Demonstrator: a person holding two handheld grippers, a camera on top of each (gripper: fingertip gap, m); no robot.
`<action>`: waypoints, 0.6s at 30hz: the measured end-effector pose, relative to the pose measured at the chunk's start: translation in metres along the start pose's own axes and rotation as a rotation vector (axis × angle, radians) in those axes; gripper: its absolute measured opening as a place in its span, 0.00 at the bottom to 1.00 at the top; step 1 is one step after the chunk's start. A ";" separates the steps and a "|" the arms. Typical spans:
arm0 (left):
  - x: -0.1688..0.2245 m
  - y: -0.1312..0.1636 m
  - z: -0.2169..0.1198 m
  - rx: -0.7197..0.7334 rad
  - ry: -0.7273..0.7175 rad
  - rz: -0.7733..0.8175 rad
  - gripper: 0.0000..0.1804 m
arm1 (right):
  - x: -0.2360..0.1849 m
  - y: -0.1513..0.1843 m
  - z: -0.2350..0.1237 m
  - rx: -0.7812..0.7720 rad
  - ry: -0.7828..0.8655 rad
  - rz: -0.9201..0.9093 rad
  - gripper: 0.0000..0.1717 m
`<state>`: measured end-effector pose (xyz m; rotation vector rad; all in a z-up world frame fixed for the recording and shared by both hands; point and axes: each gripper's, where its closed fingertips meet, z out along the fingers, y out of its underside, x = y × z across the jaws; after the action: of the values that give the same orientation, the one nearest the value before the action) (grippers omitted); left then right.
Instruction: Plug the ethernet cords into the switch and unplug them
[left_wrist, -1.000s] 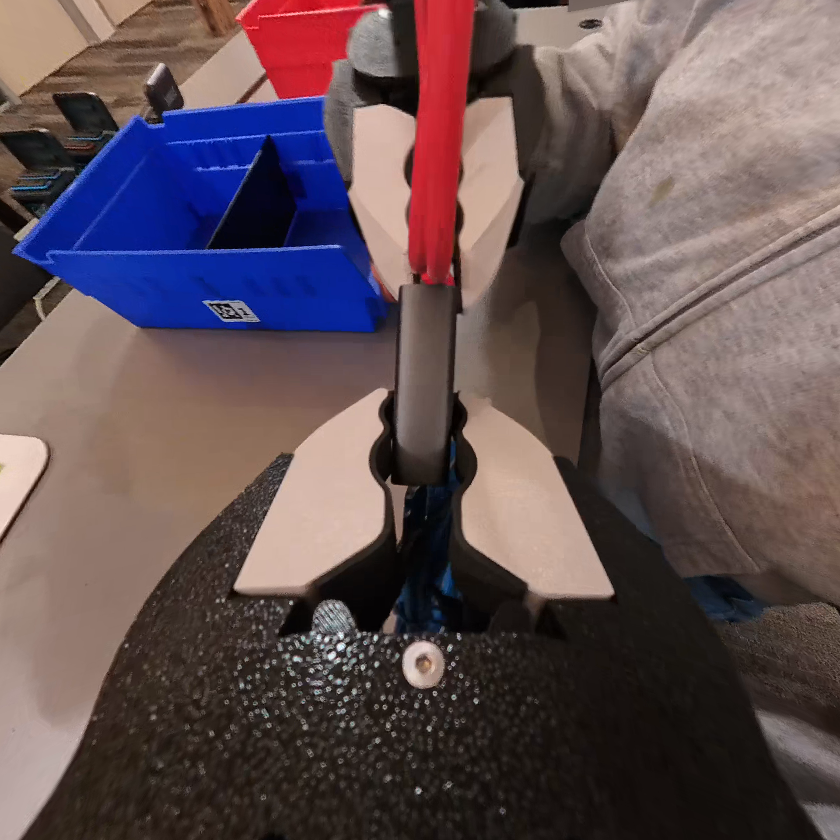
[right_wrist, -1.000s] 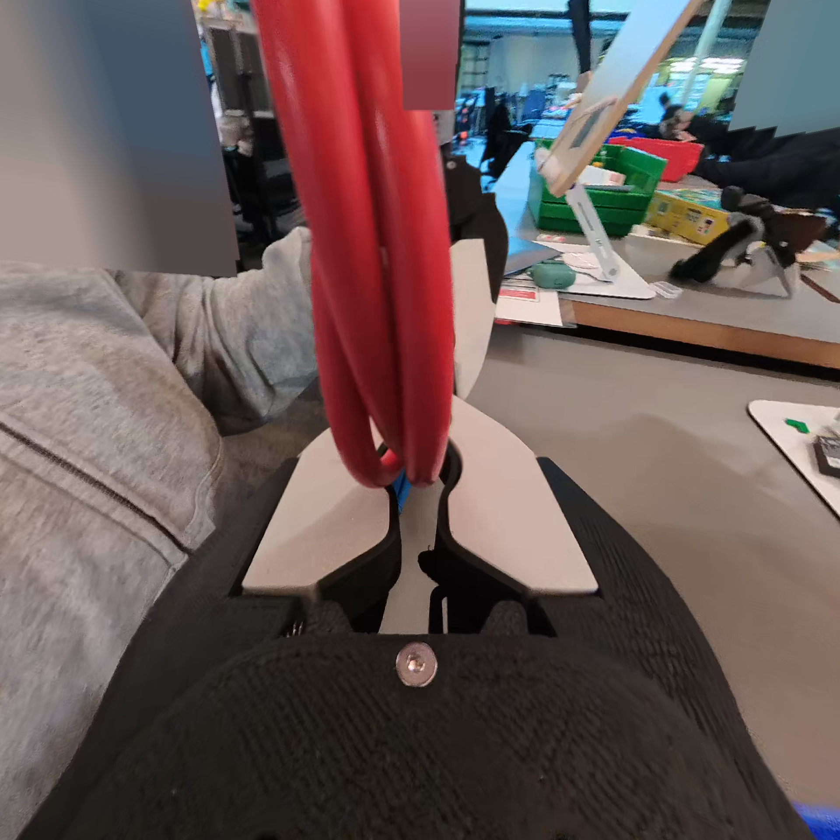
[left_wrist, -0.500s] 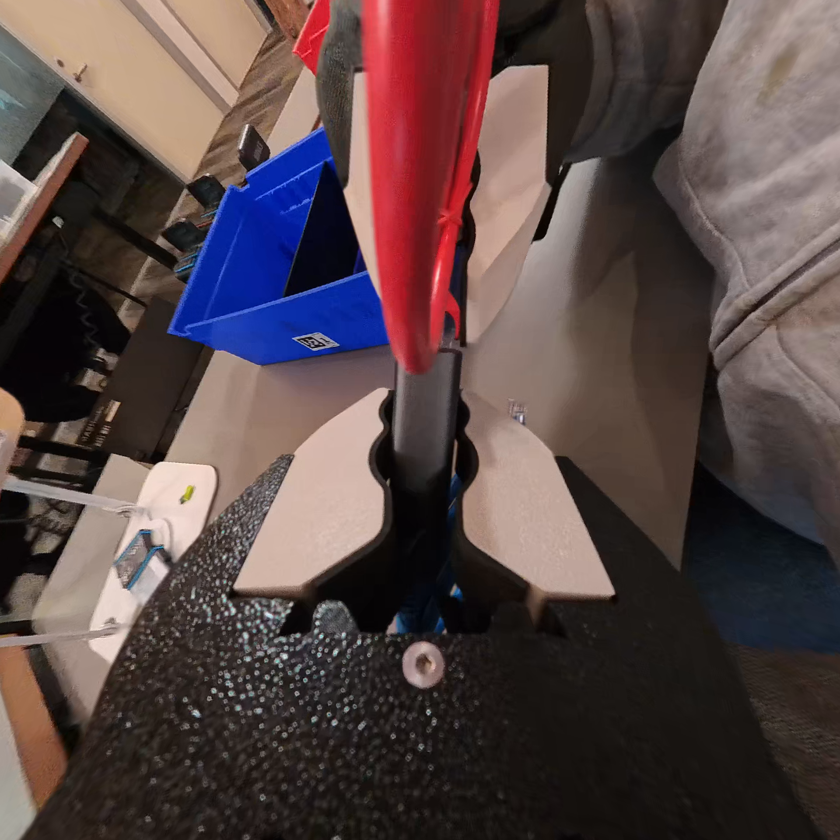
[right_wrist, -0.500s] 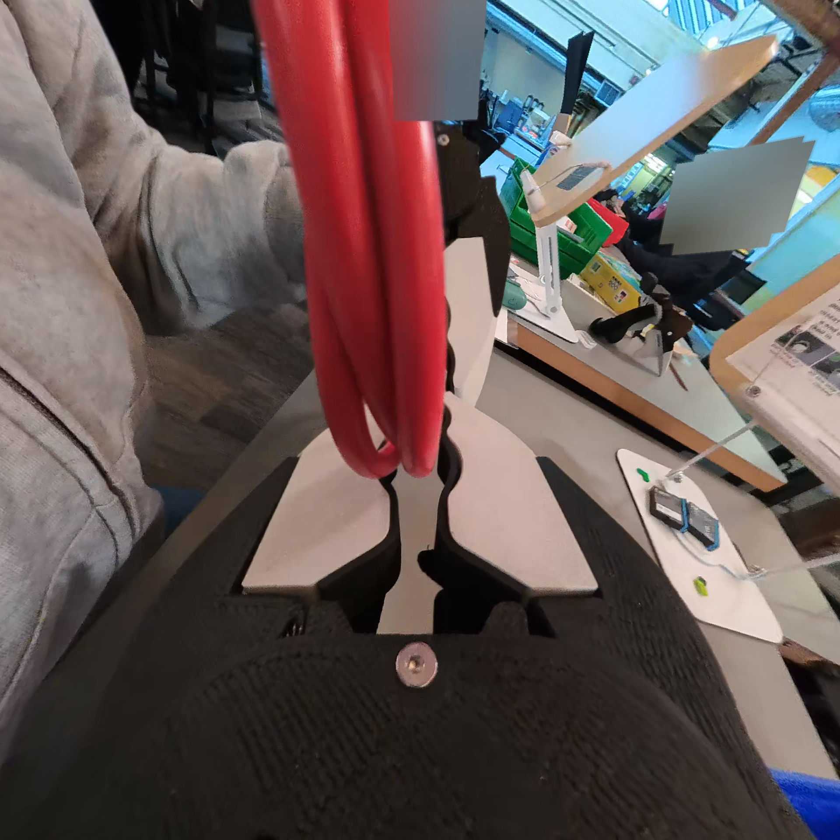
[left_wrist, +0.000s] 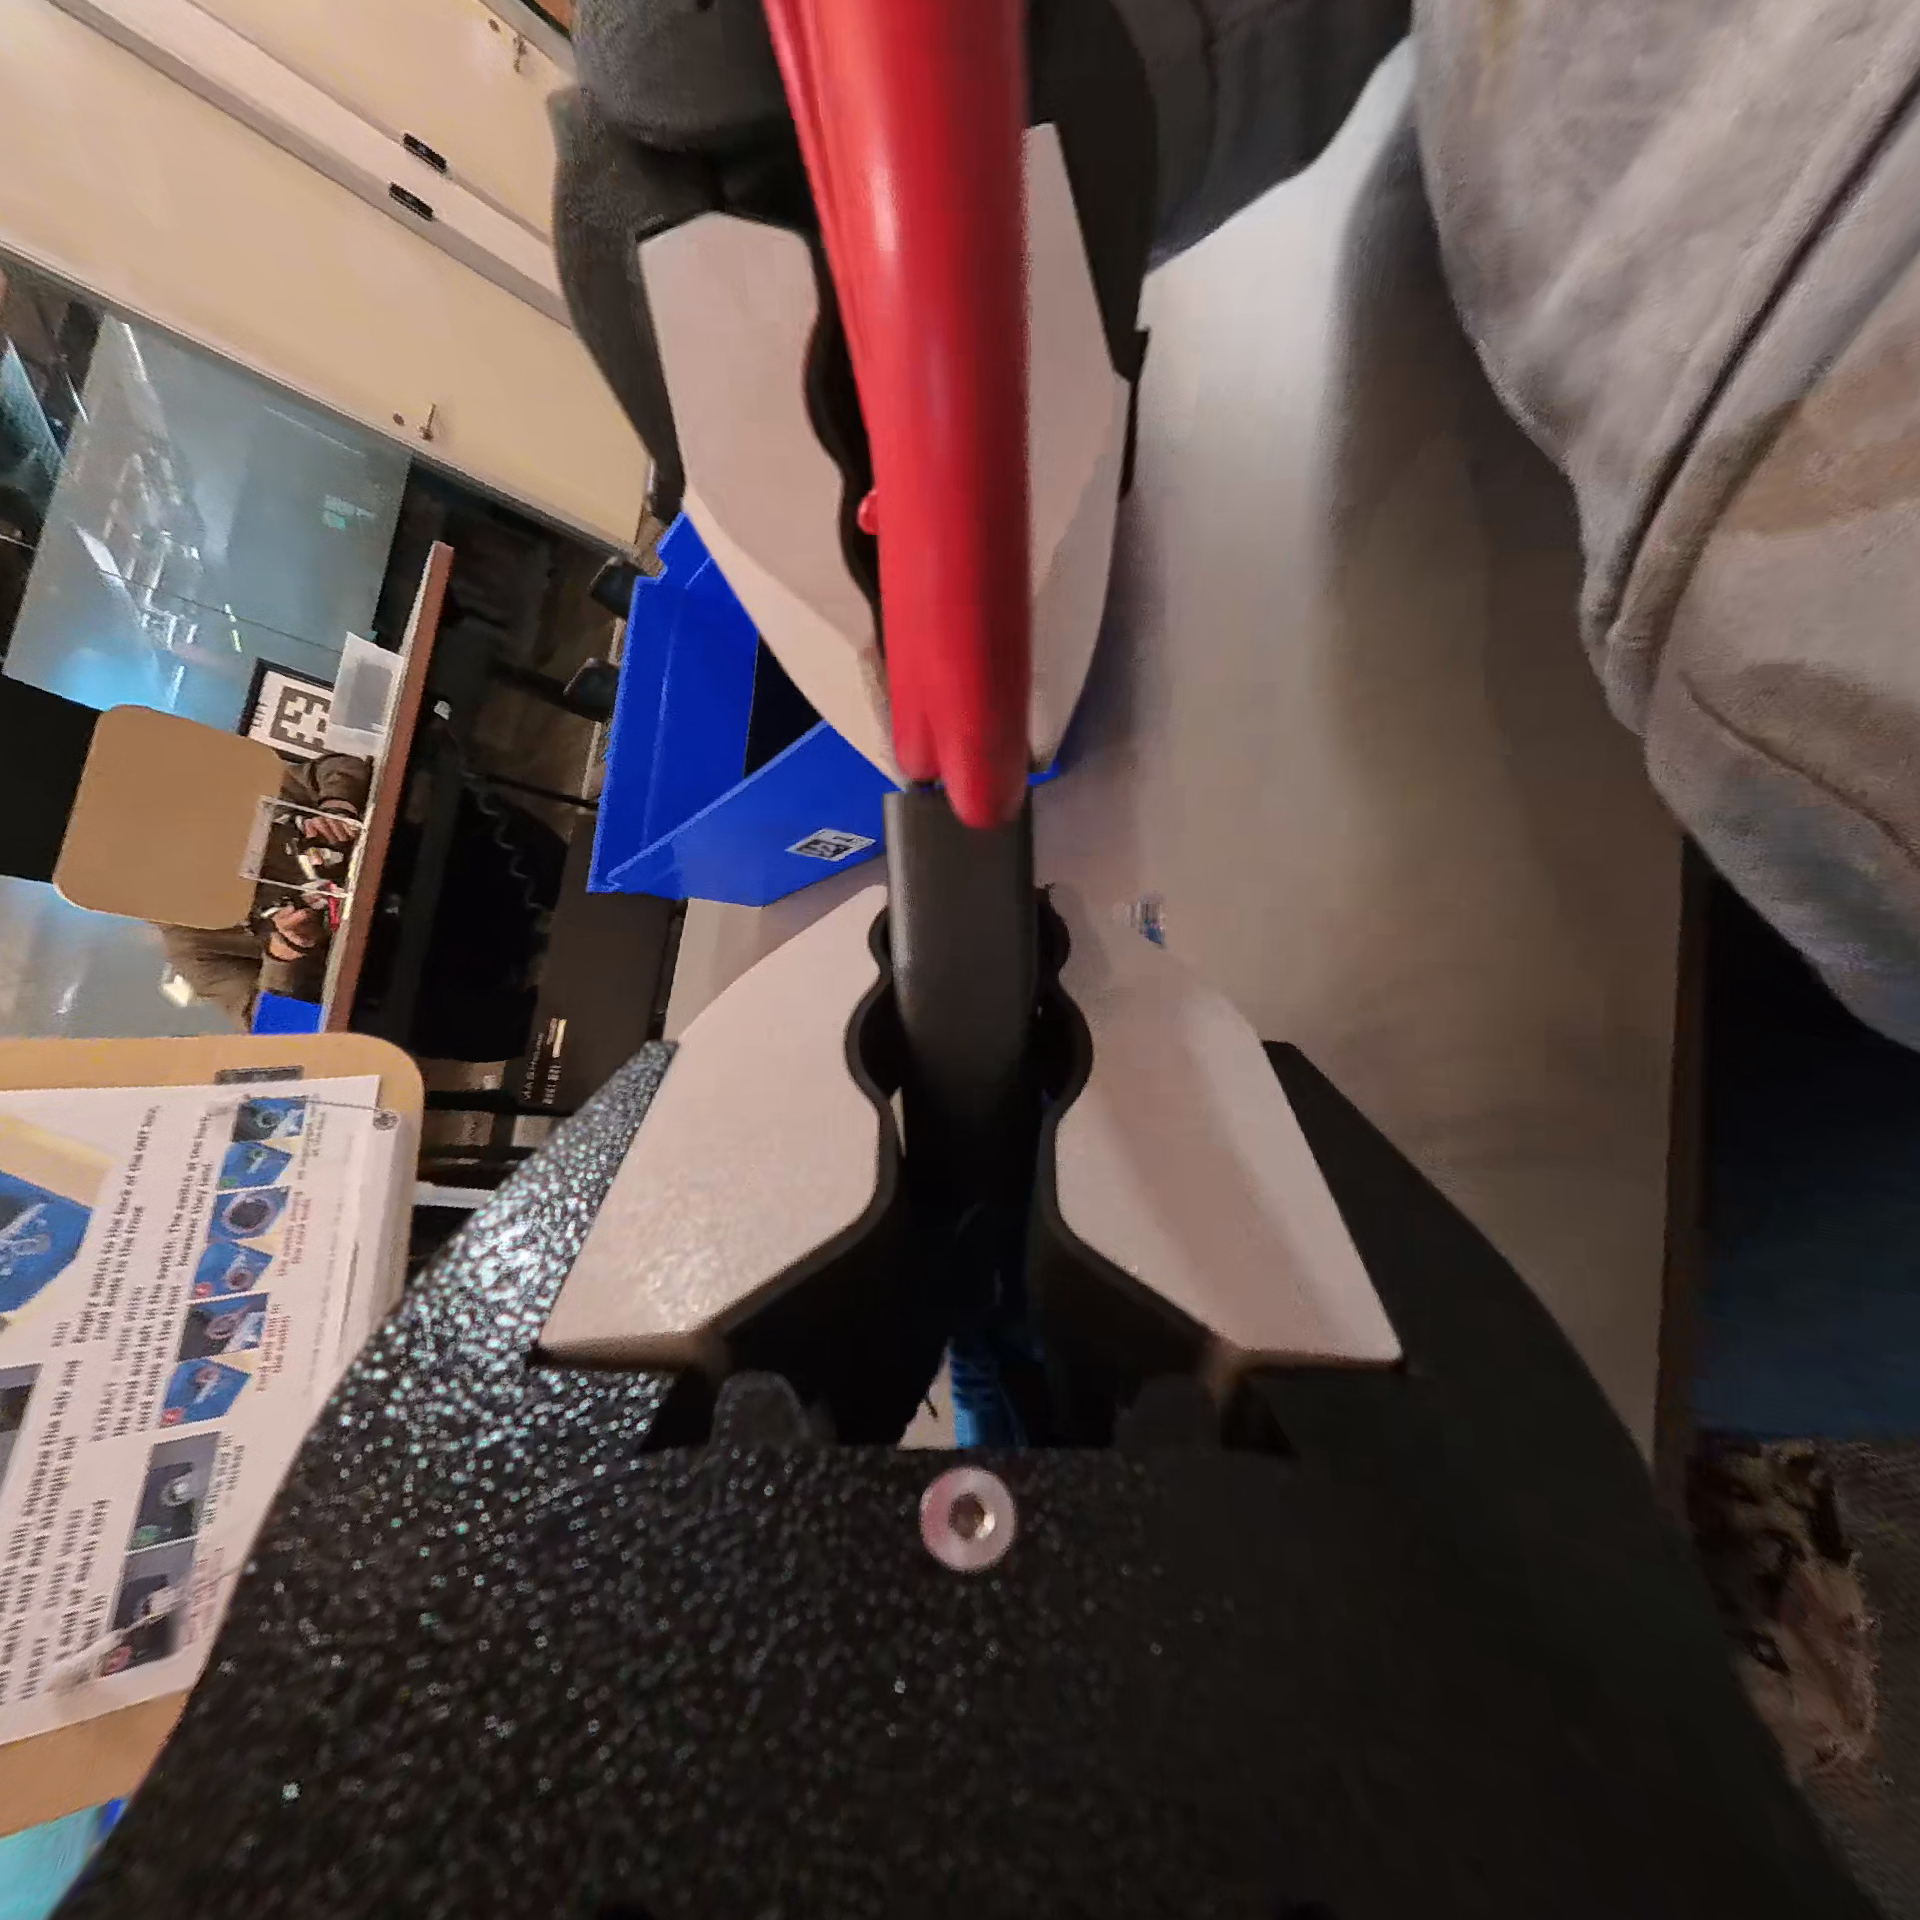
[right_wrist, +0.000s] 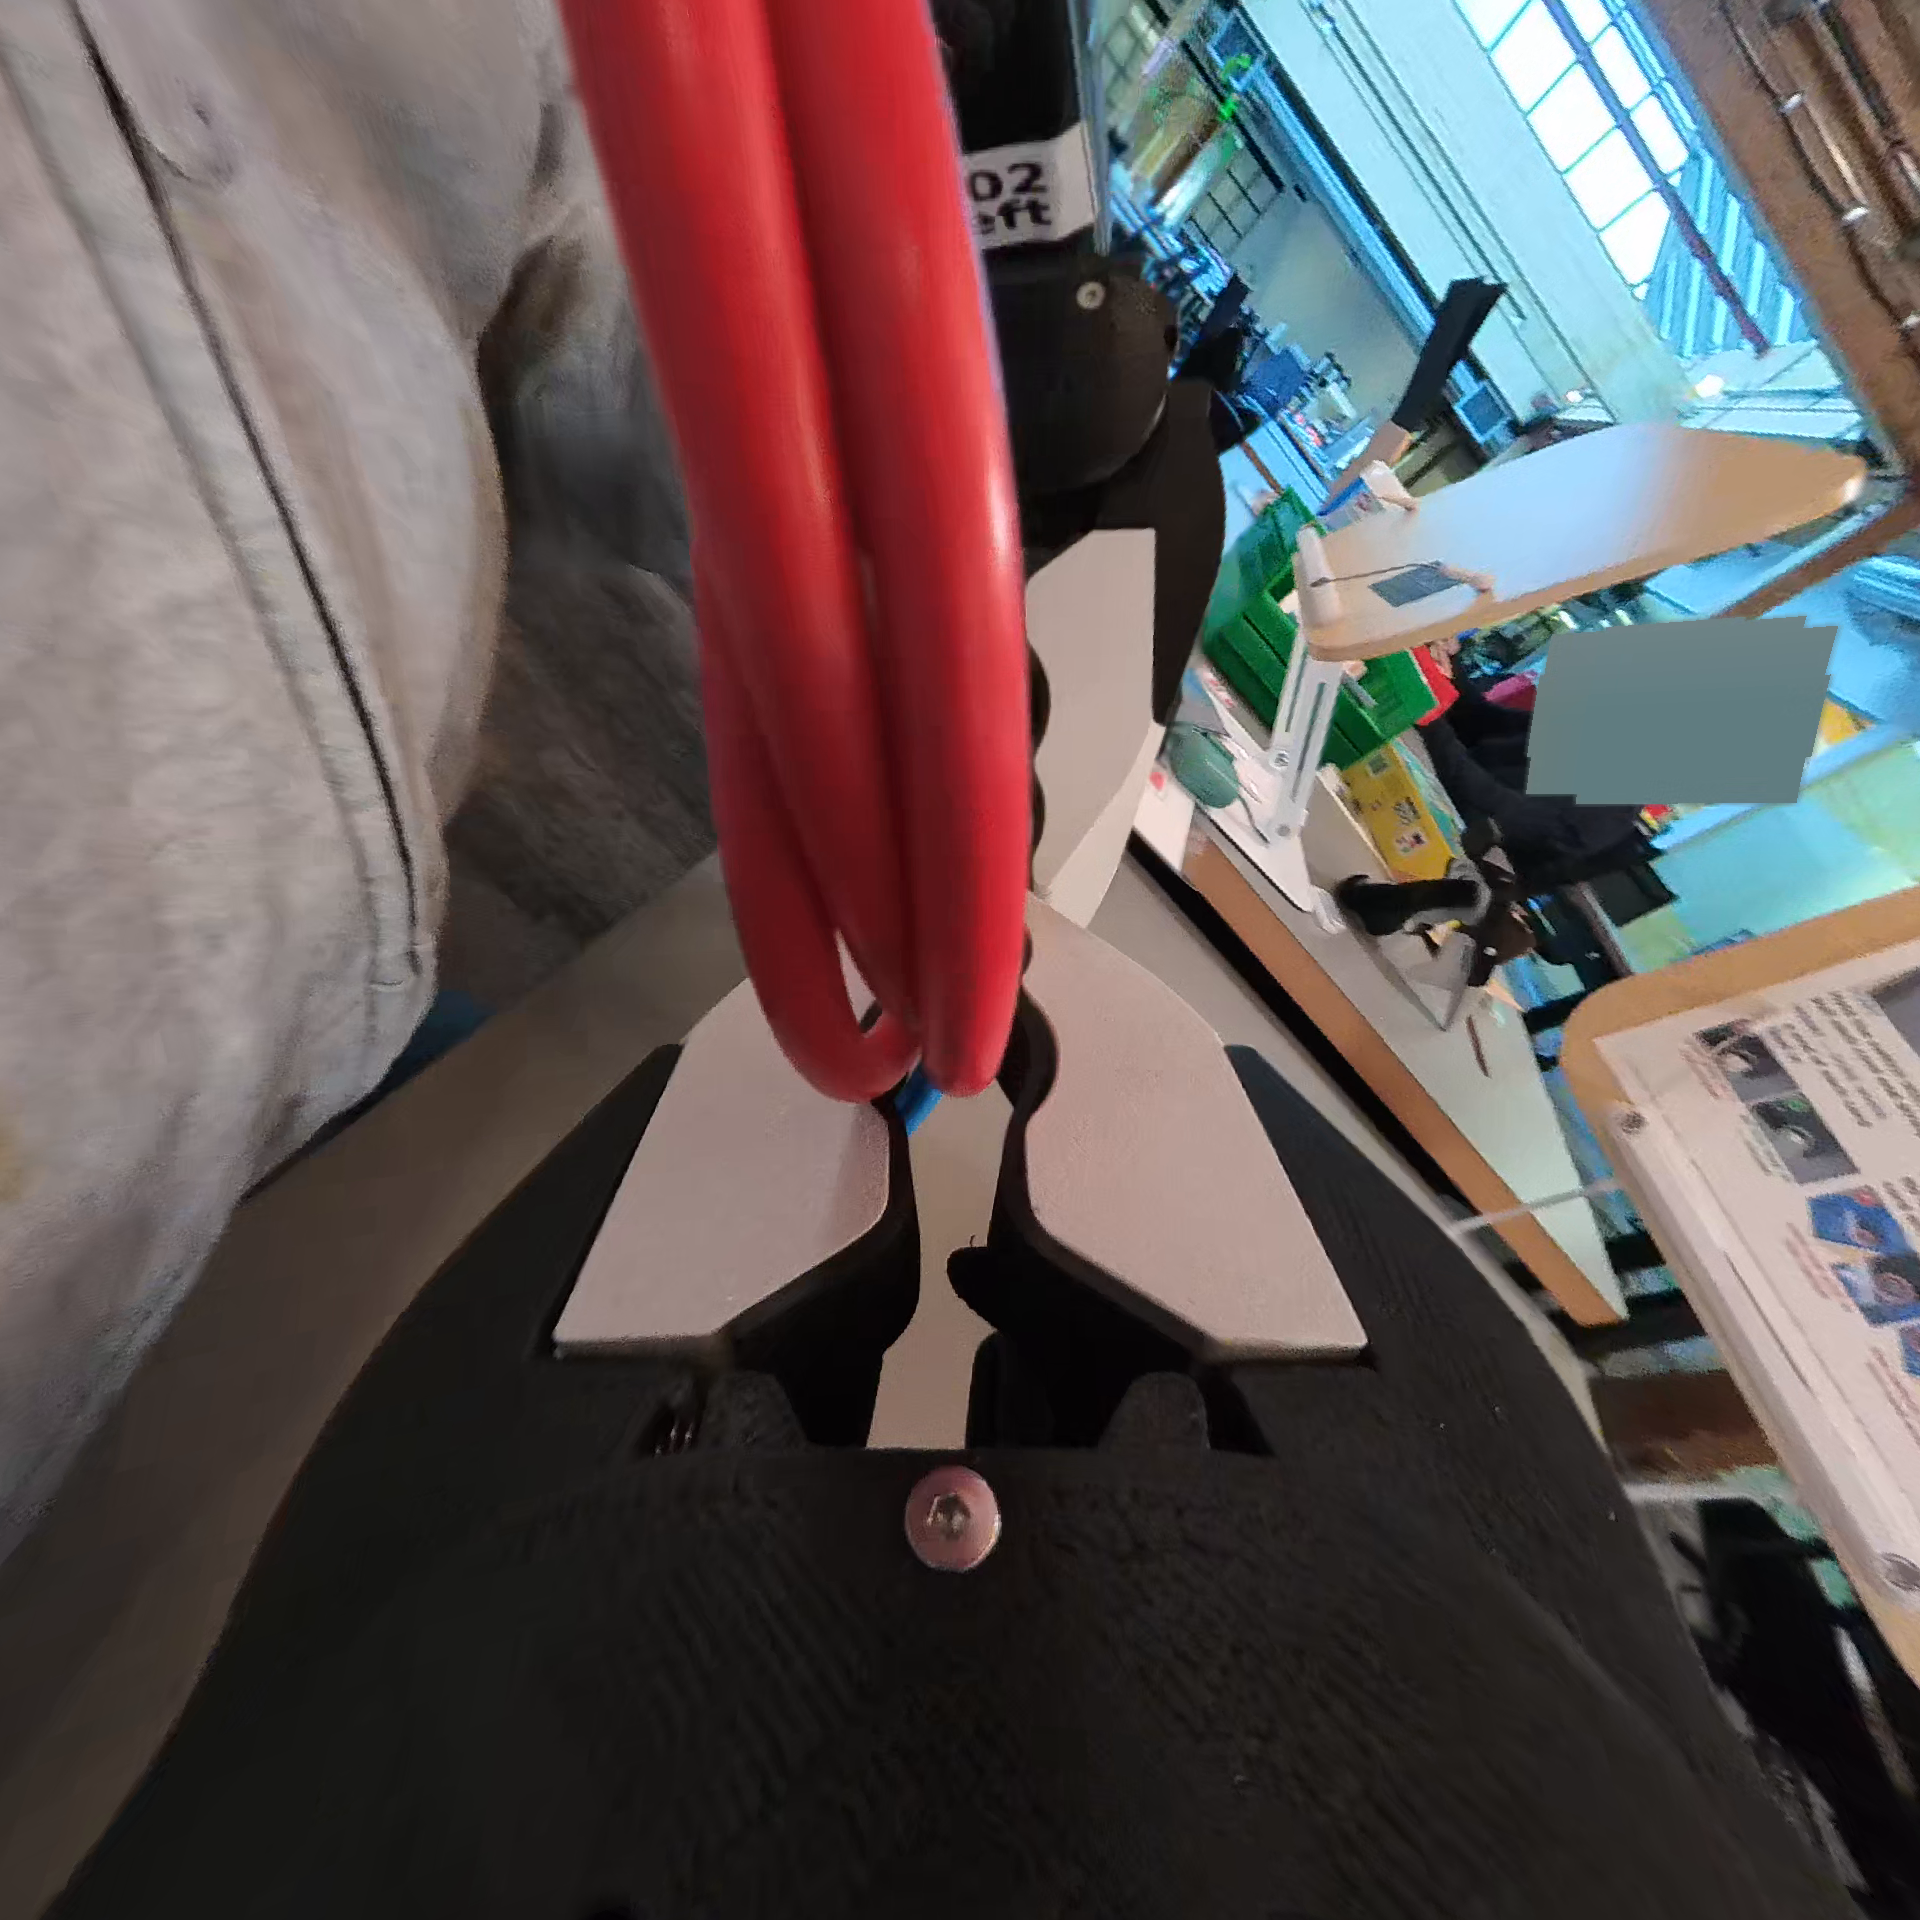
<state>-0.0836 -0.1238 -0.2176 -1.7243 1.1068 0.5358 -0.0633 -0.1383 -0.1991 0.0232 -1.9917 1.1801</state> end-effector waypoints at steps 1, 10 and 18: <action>0.001 -0.002 -0.001 -0.001 -0.008 0.016 0.12 | -0.002 -0.001 -0.001 0.011 -0.018 0.013 0.07; -0.013 0.011 0.006 -0.019 -0.054 -0.226 0.19 | 0.019 0.007 0.001 0.071 0.099 0.323 0.07; -0.075 0.037 -0.018 -0.217 -0.596 -0.128 0.42 | 0.094 0.020 -0.014 0.362 0.412 1.018 0.07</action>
<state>-0.1542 -0.1114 -0.1718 -1.6409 0.5248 1.0350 -0.1259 -0.0831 -0.1504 -1.0637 -1.3686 1.9489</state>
